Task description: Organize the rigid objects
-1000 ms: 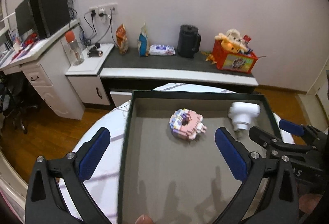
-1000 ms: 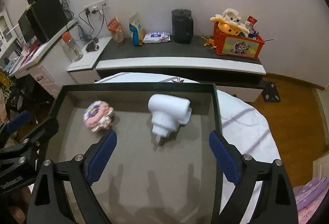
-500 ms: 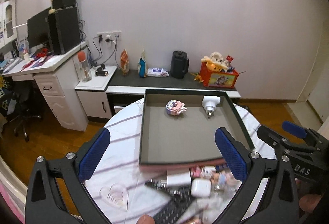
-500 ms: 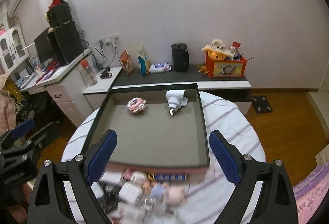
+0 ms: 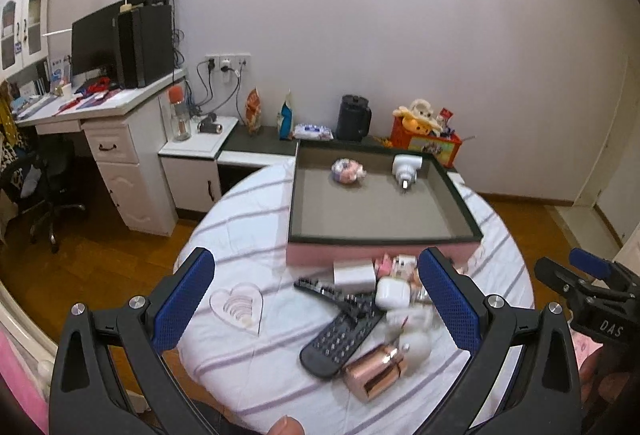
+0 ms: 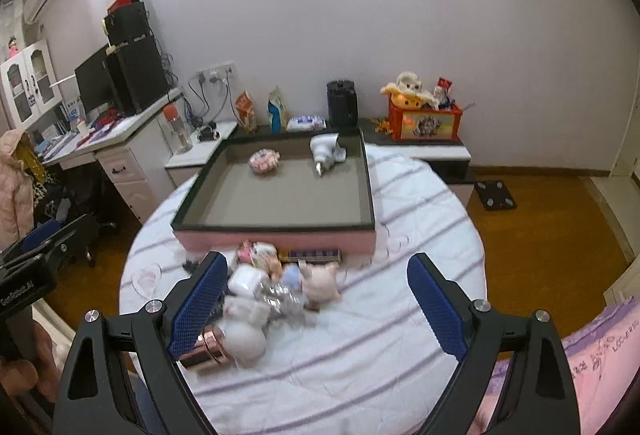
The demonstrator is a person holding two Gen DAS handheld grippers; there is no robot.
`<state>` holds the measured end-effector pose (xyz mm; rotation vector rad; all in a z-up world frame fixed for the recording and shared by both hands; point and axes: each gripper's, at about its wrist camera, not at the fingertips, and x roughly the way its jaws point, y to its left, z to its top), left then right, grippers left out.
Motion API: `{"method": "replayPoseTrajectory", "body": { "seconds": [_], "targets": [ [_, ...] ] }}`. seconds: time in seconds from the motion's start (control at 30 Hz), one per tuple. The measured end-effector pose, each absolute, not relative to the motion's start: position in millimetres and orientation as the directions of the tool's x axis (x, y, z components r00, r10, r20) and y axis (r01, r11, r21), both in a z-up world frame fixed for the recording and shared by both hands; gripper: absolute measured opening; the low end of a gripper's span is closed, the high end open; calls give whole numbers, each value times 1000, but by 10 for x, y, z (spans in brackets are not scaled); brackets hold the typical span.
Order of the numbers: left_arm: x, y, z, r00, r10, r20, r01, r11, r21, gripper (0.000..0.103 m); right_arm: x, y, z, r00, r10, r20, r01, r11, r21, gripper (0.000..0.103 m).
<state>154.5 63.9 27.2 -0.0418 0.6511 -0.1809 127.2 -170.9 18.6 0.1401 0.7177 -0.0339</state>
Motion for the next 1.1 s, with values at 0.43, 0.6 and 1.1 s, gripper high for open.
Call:
{"method": "replayPoseTrajectory", "body": {
  "seconds": [0.43,0.6,1.1],
  "targets": [
    [1386,565,-67,751,-167,-638,176,983,-49,103,1279,-1806,-225,690,28,-724,98,986,132,93],
    [1446,591,-131,742,-164,-650,168,984,-56,103,1320,-1818,-265,678,29,-734,97,987,130,93],
    [1527,659,-234,730,-152,-666,142,987,-70,103,1424,-1754,-304,668,37,-744,84,989,125,93]
  ]
}}
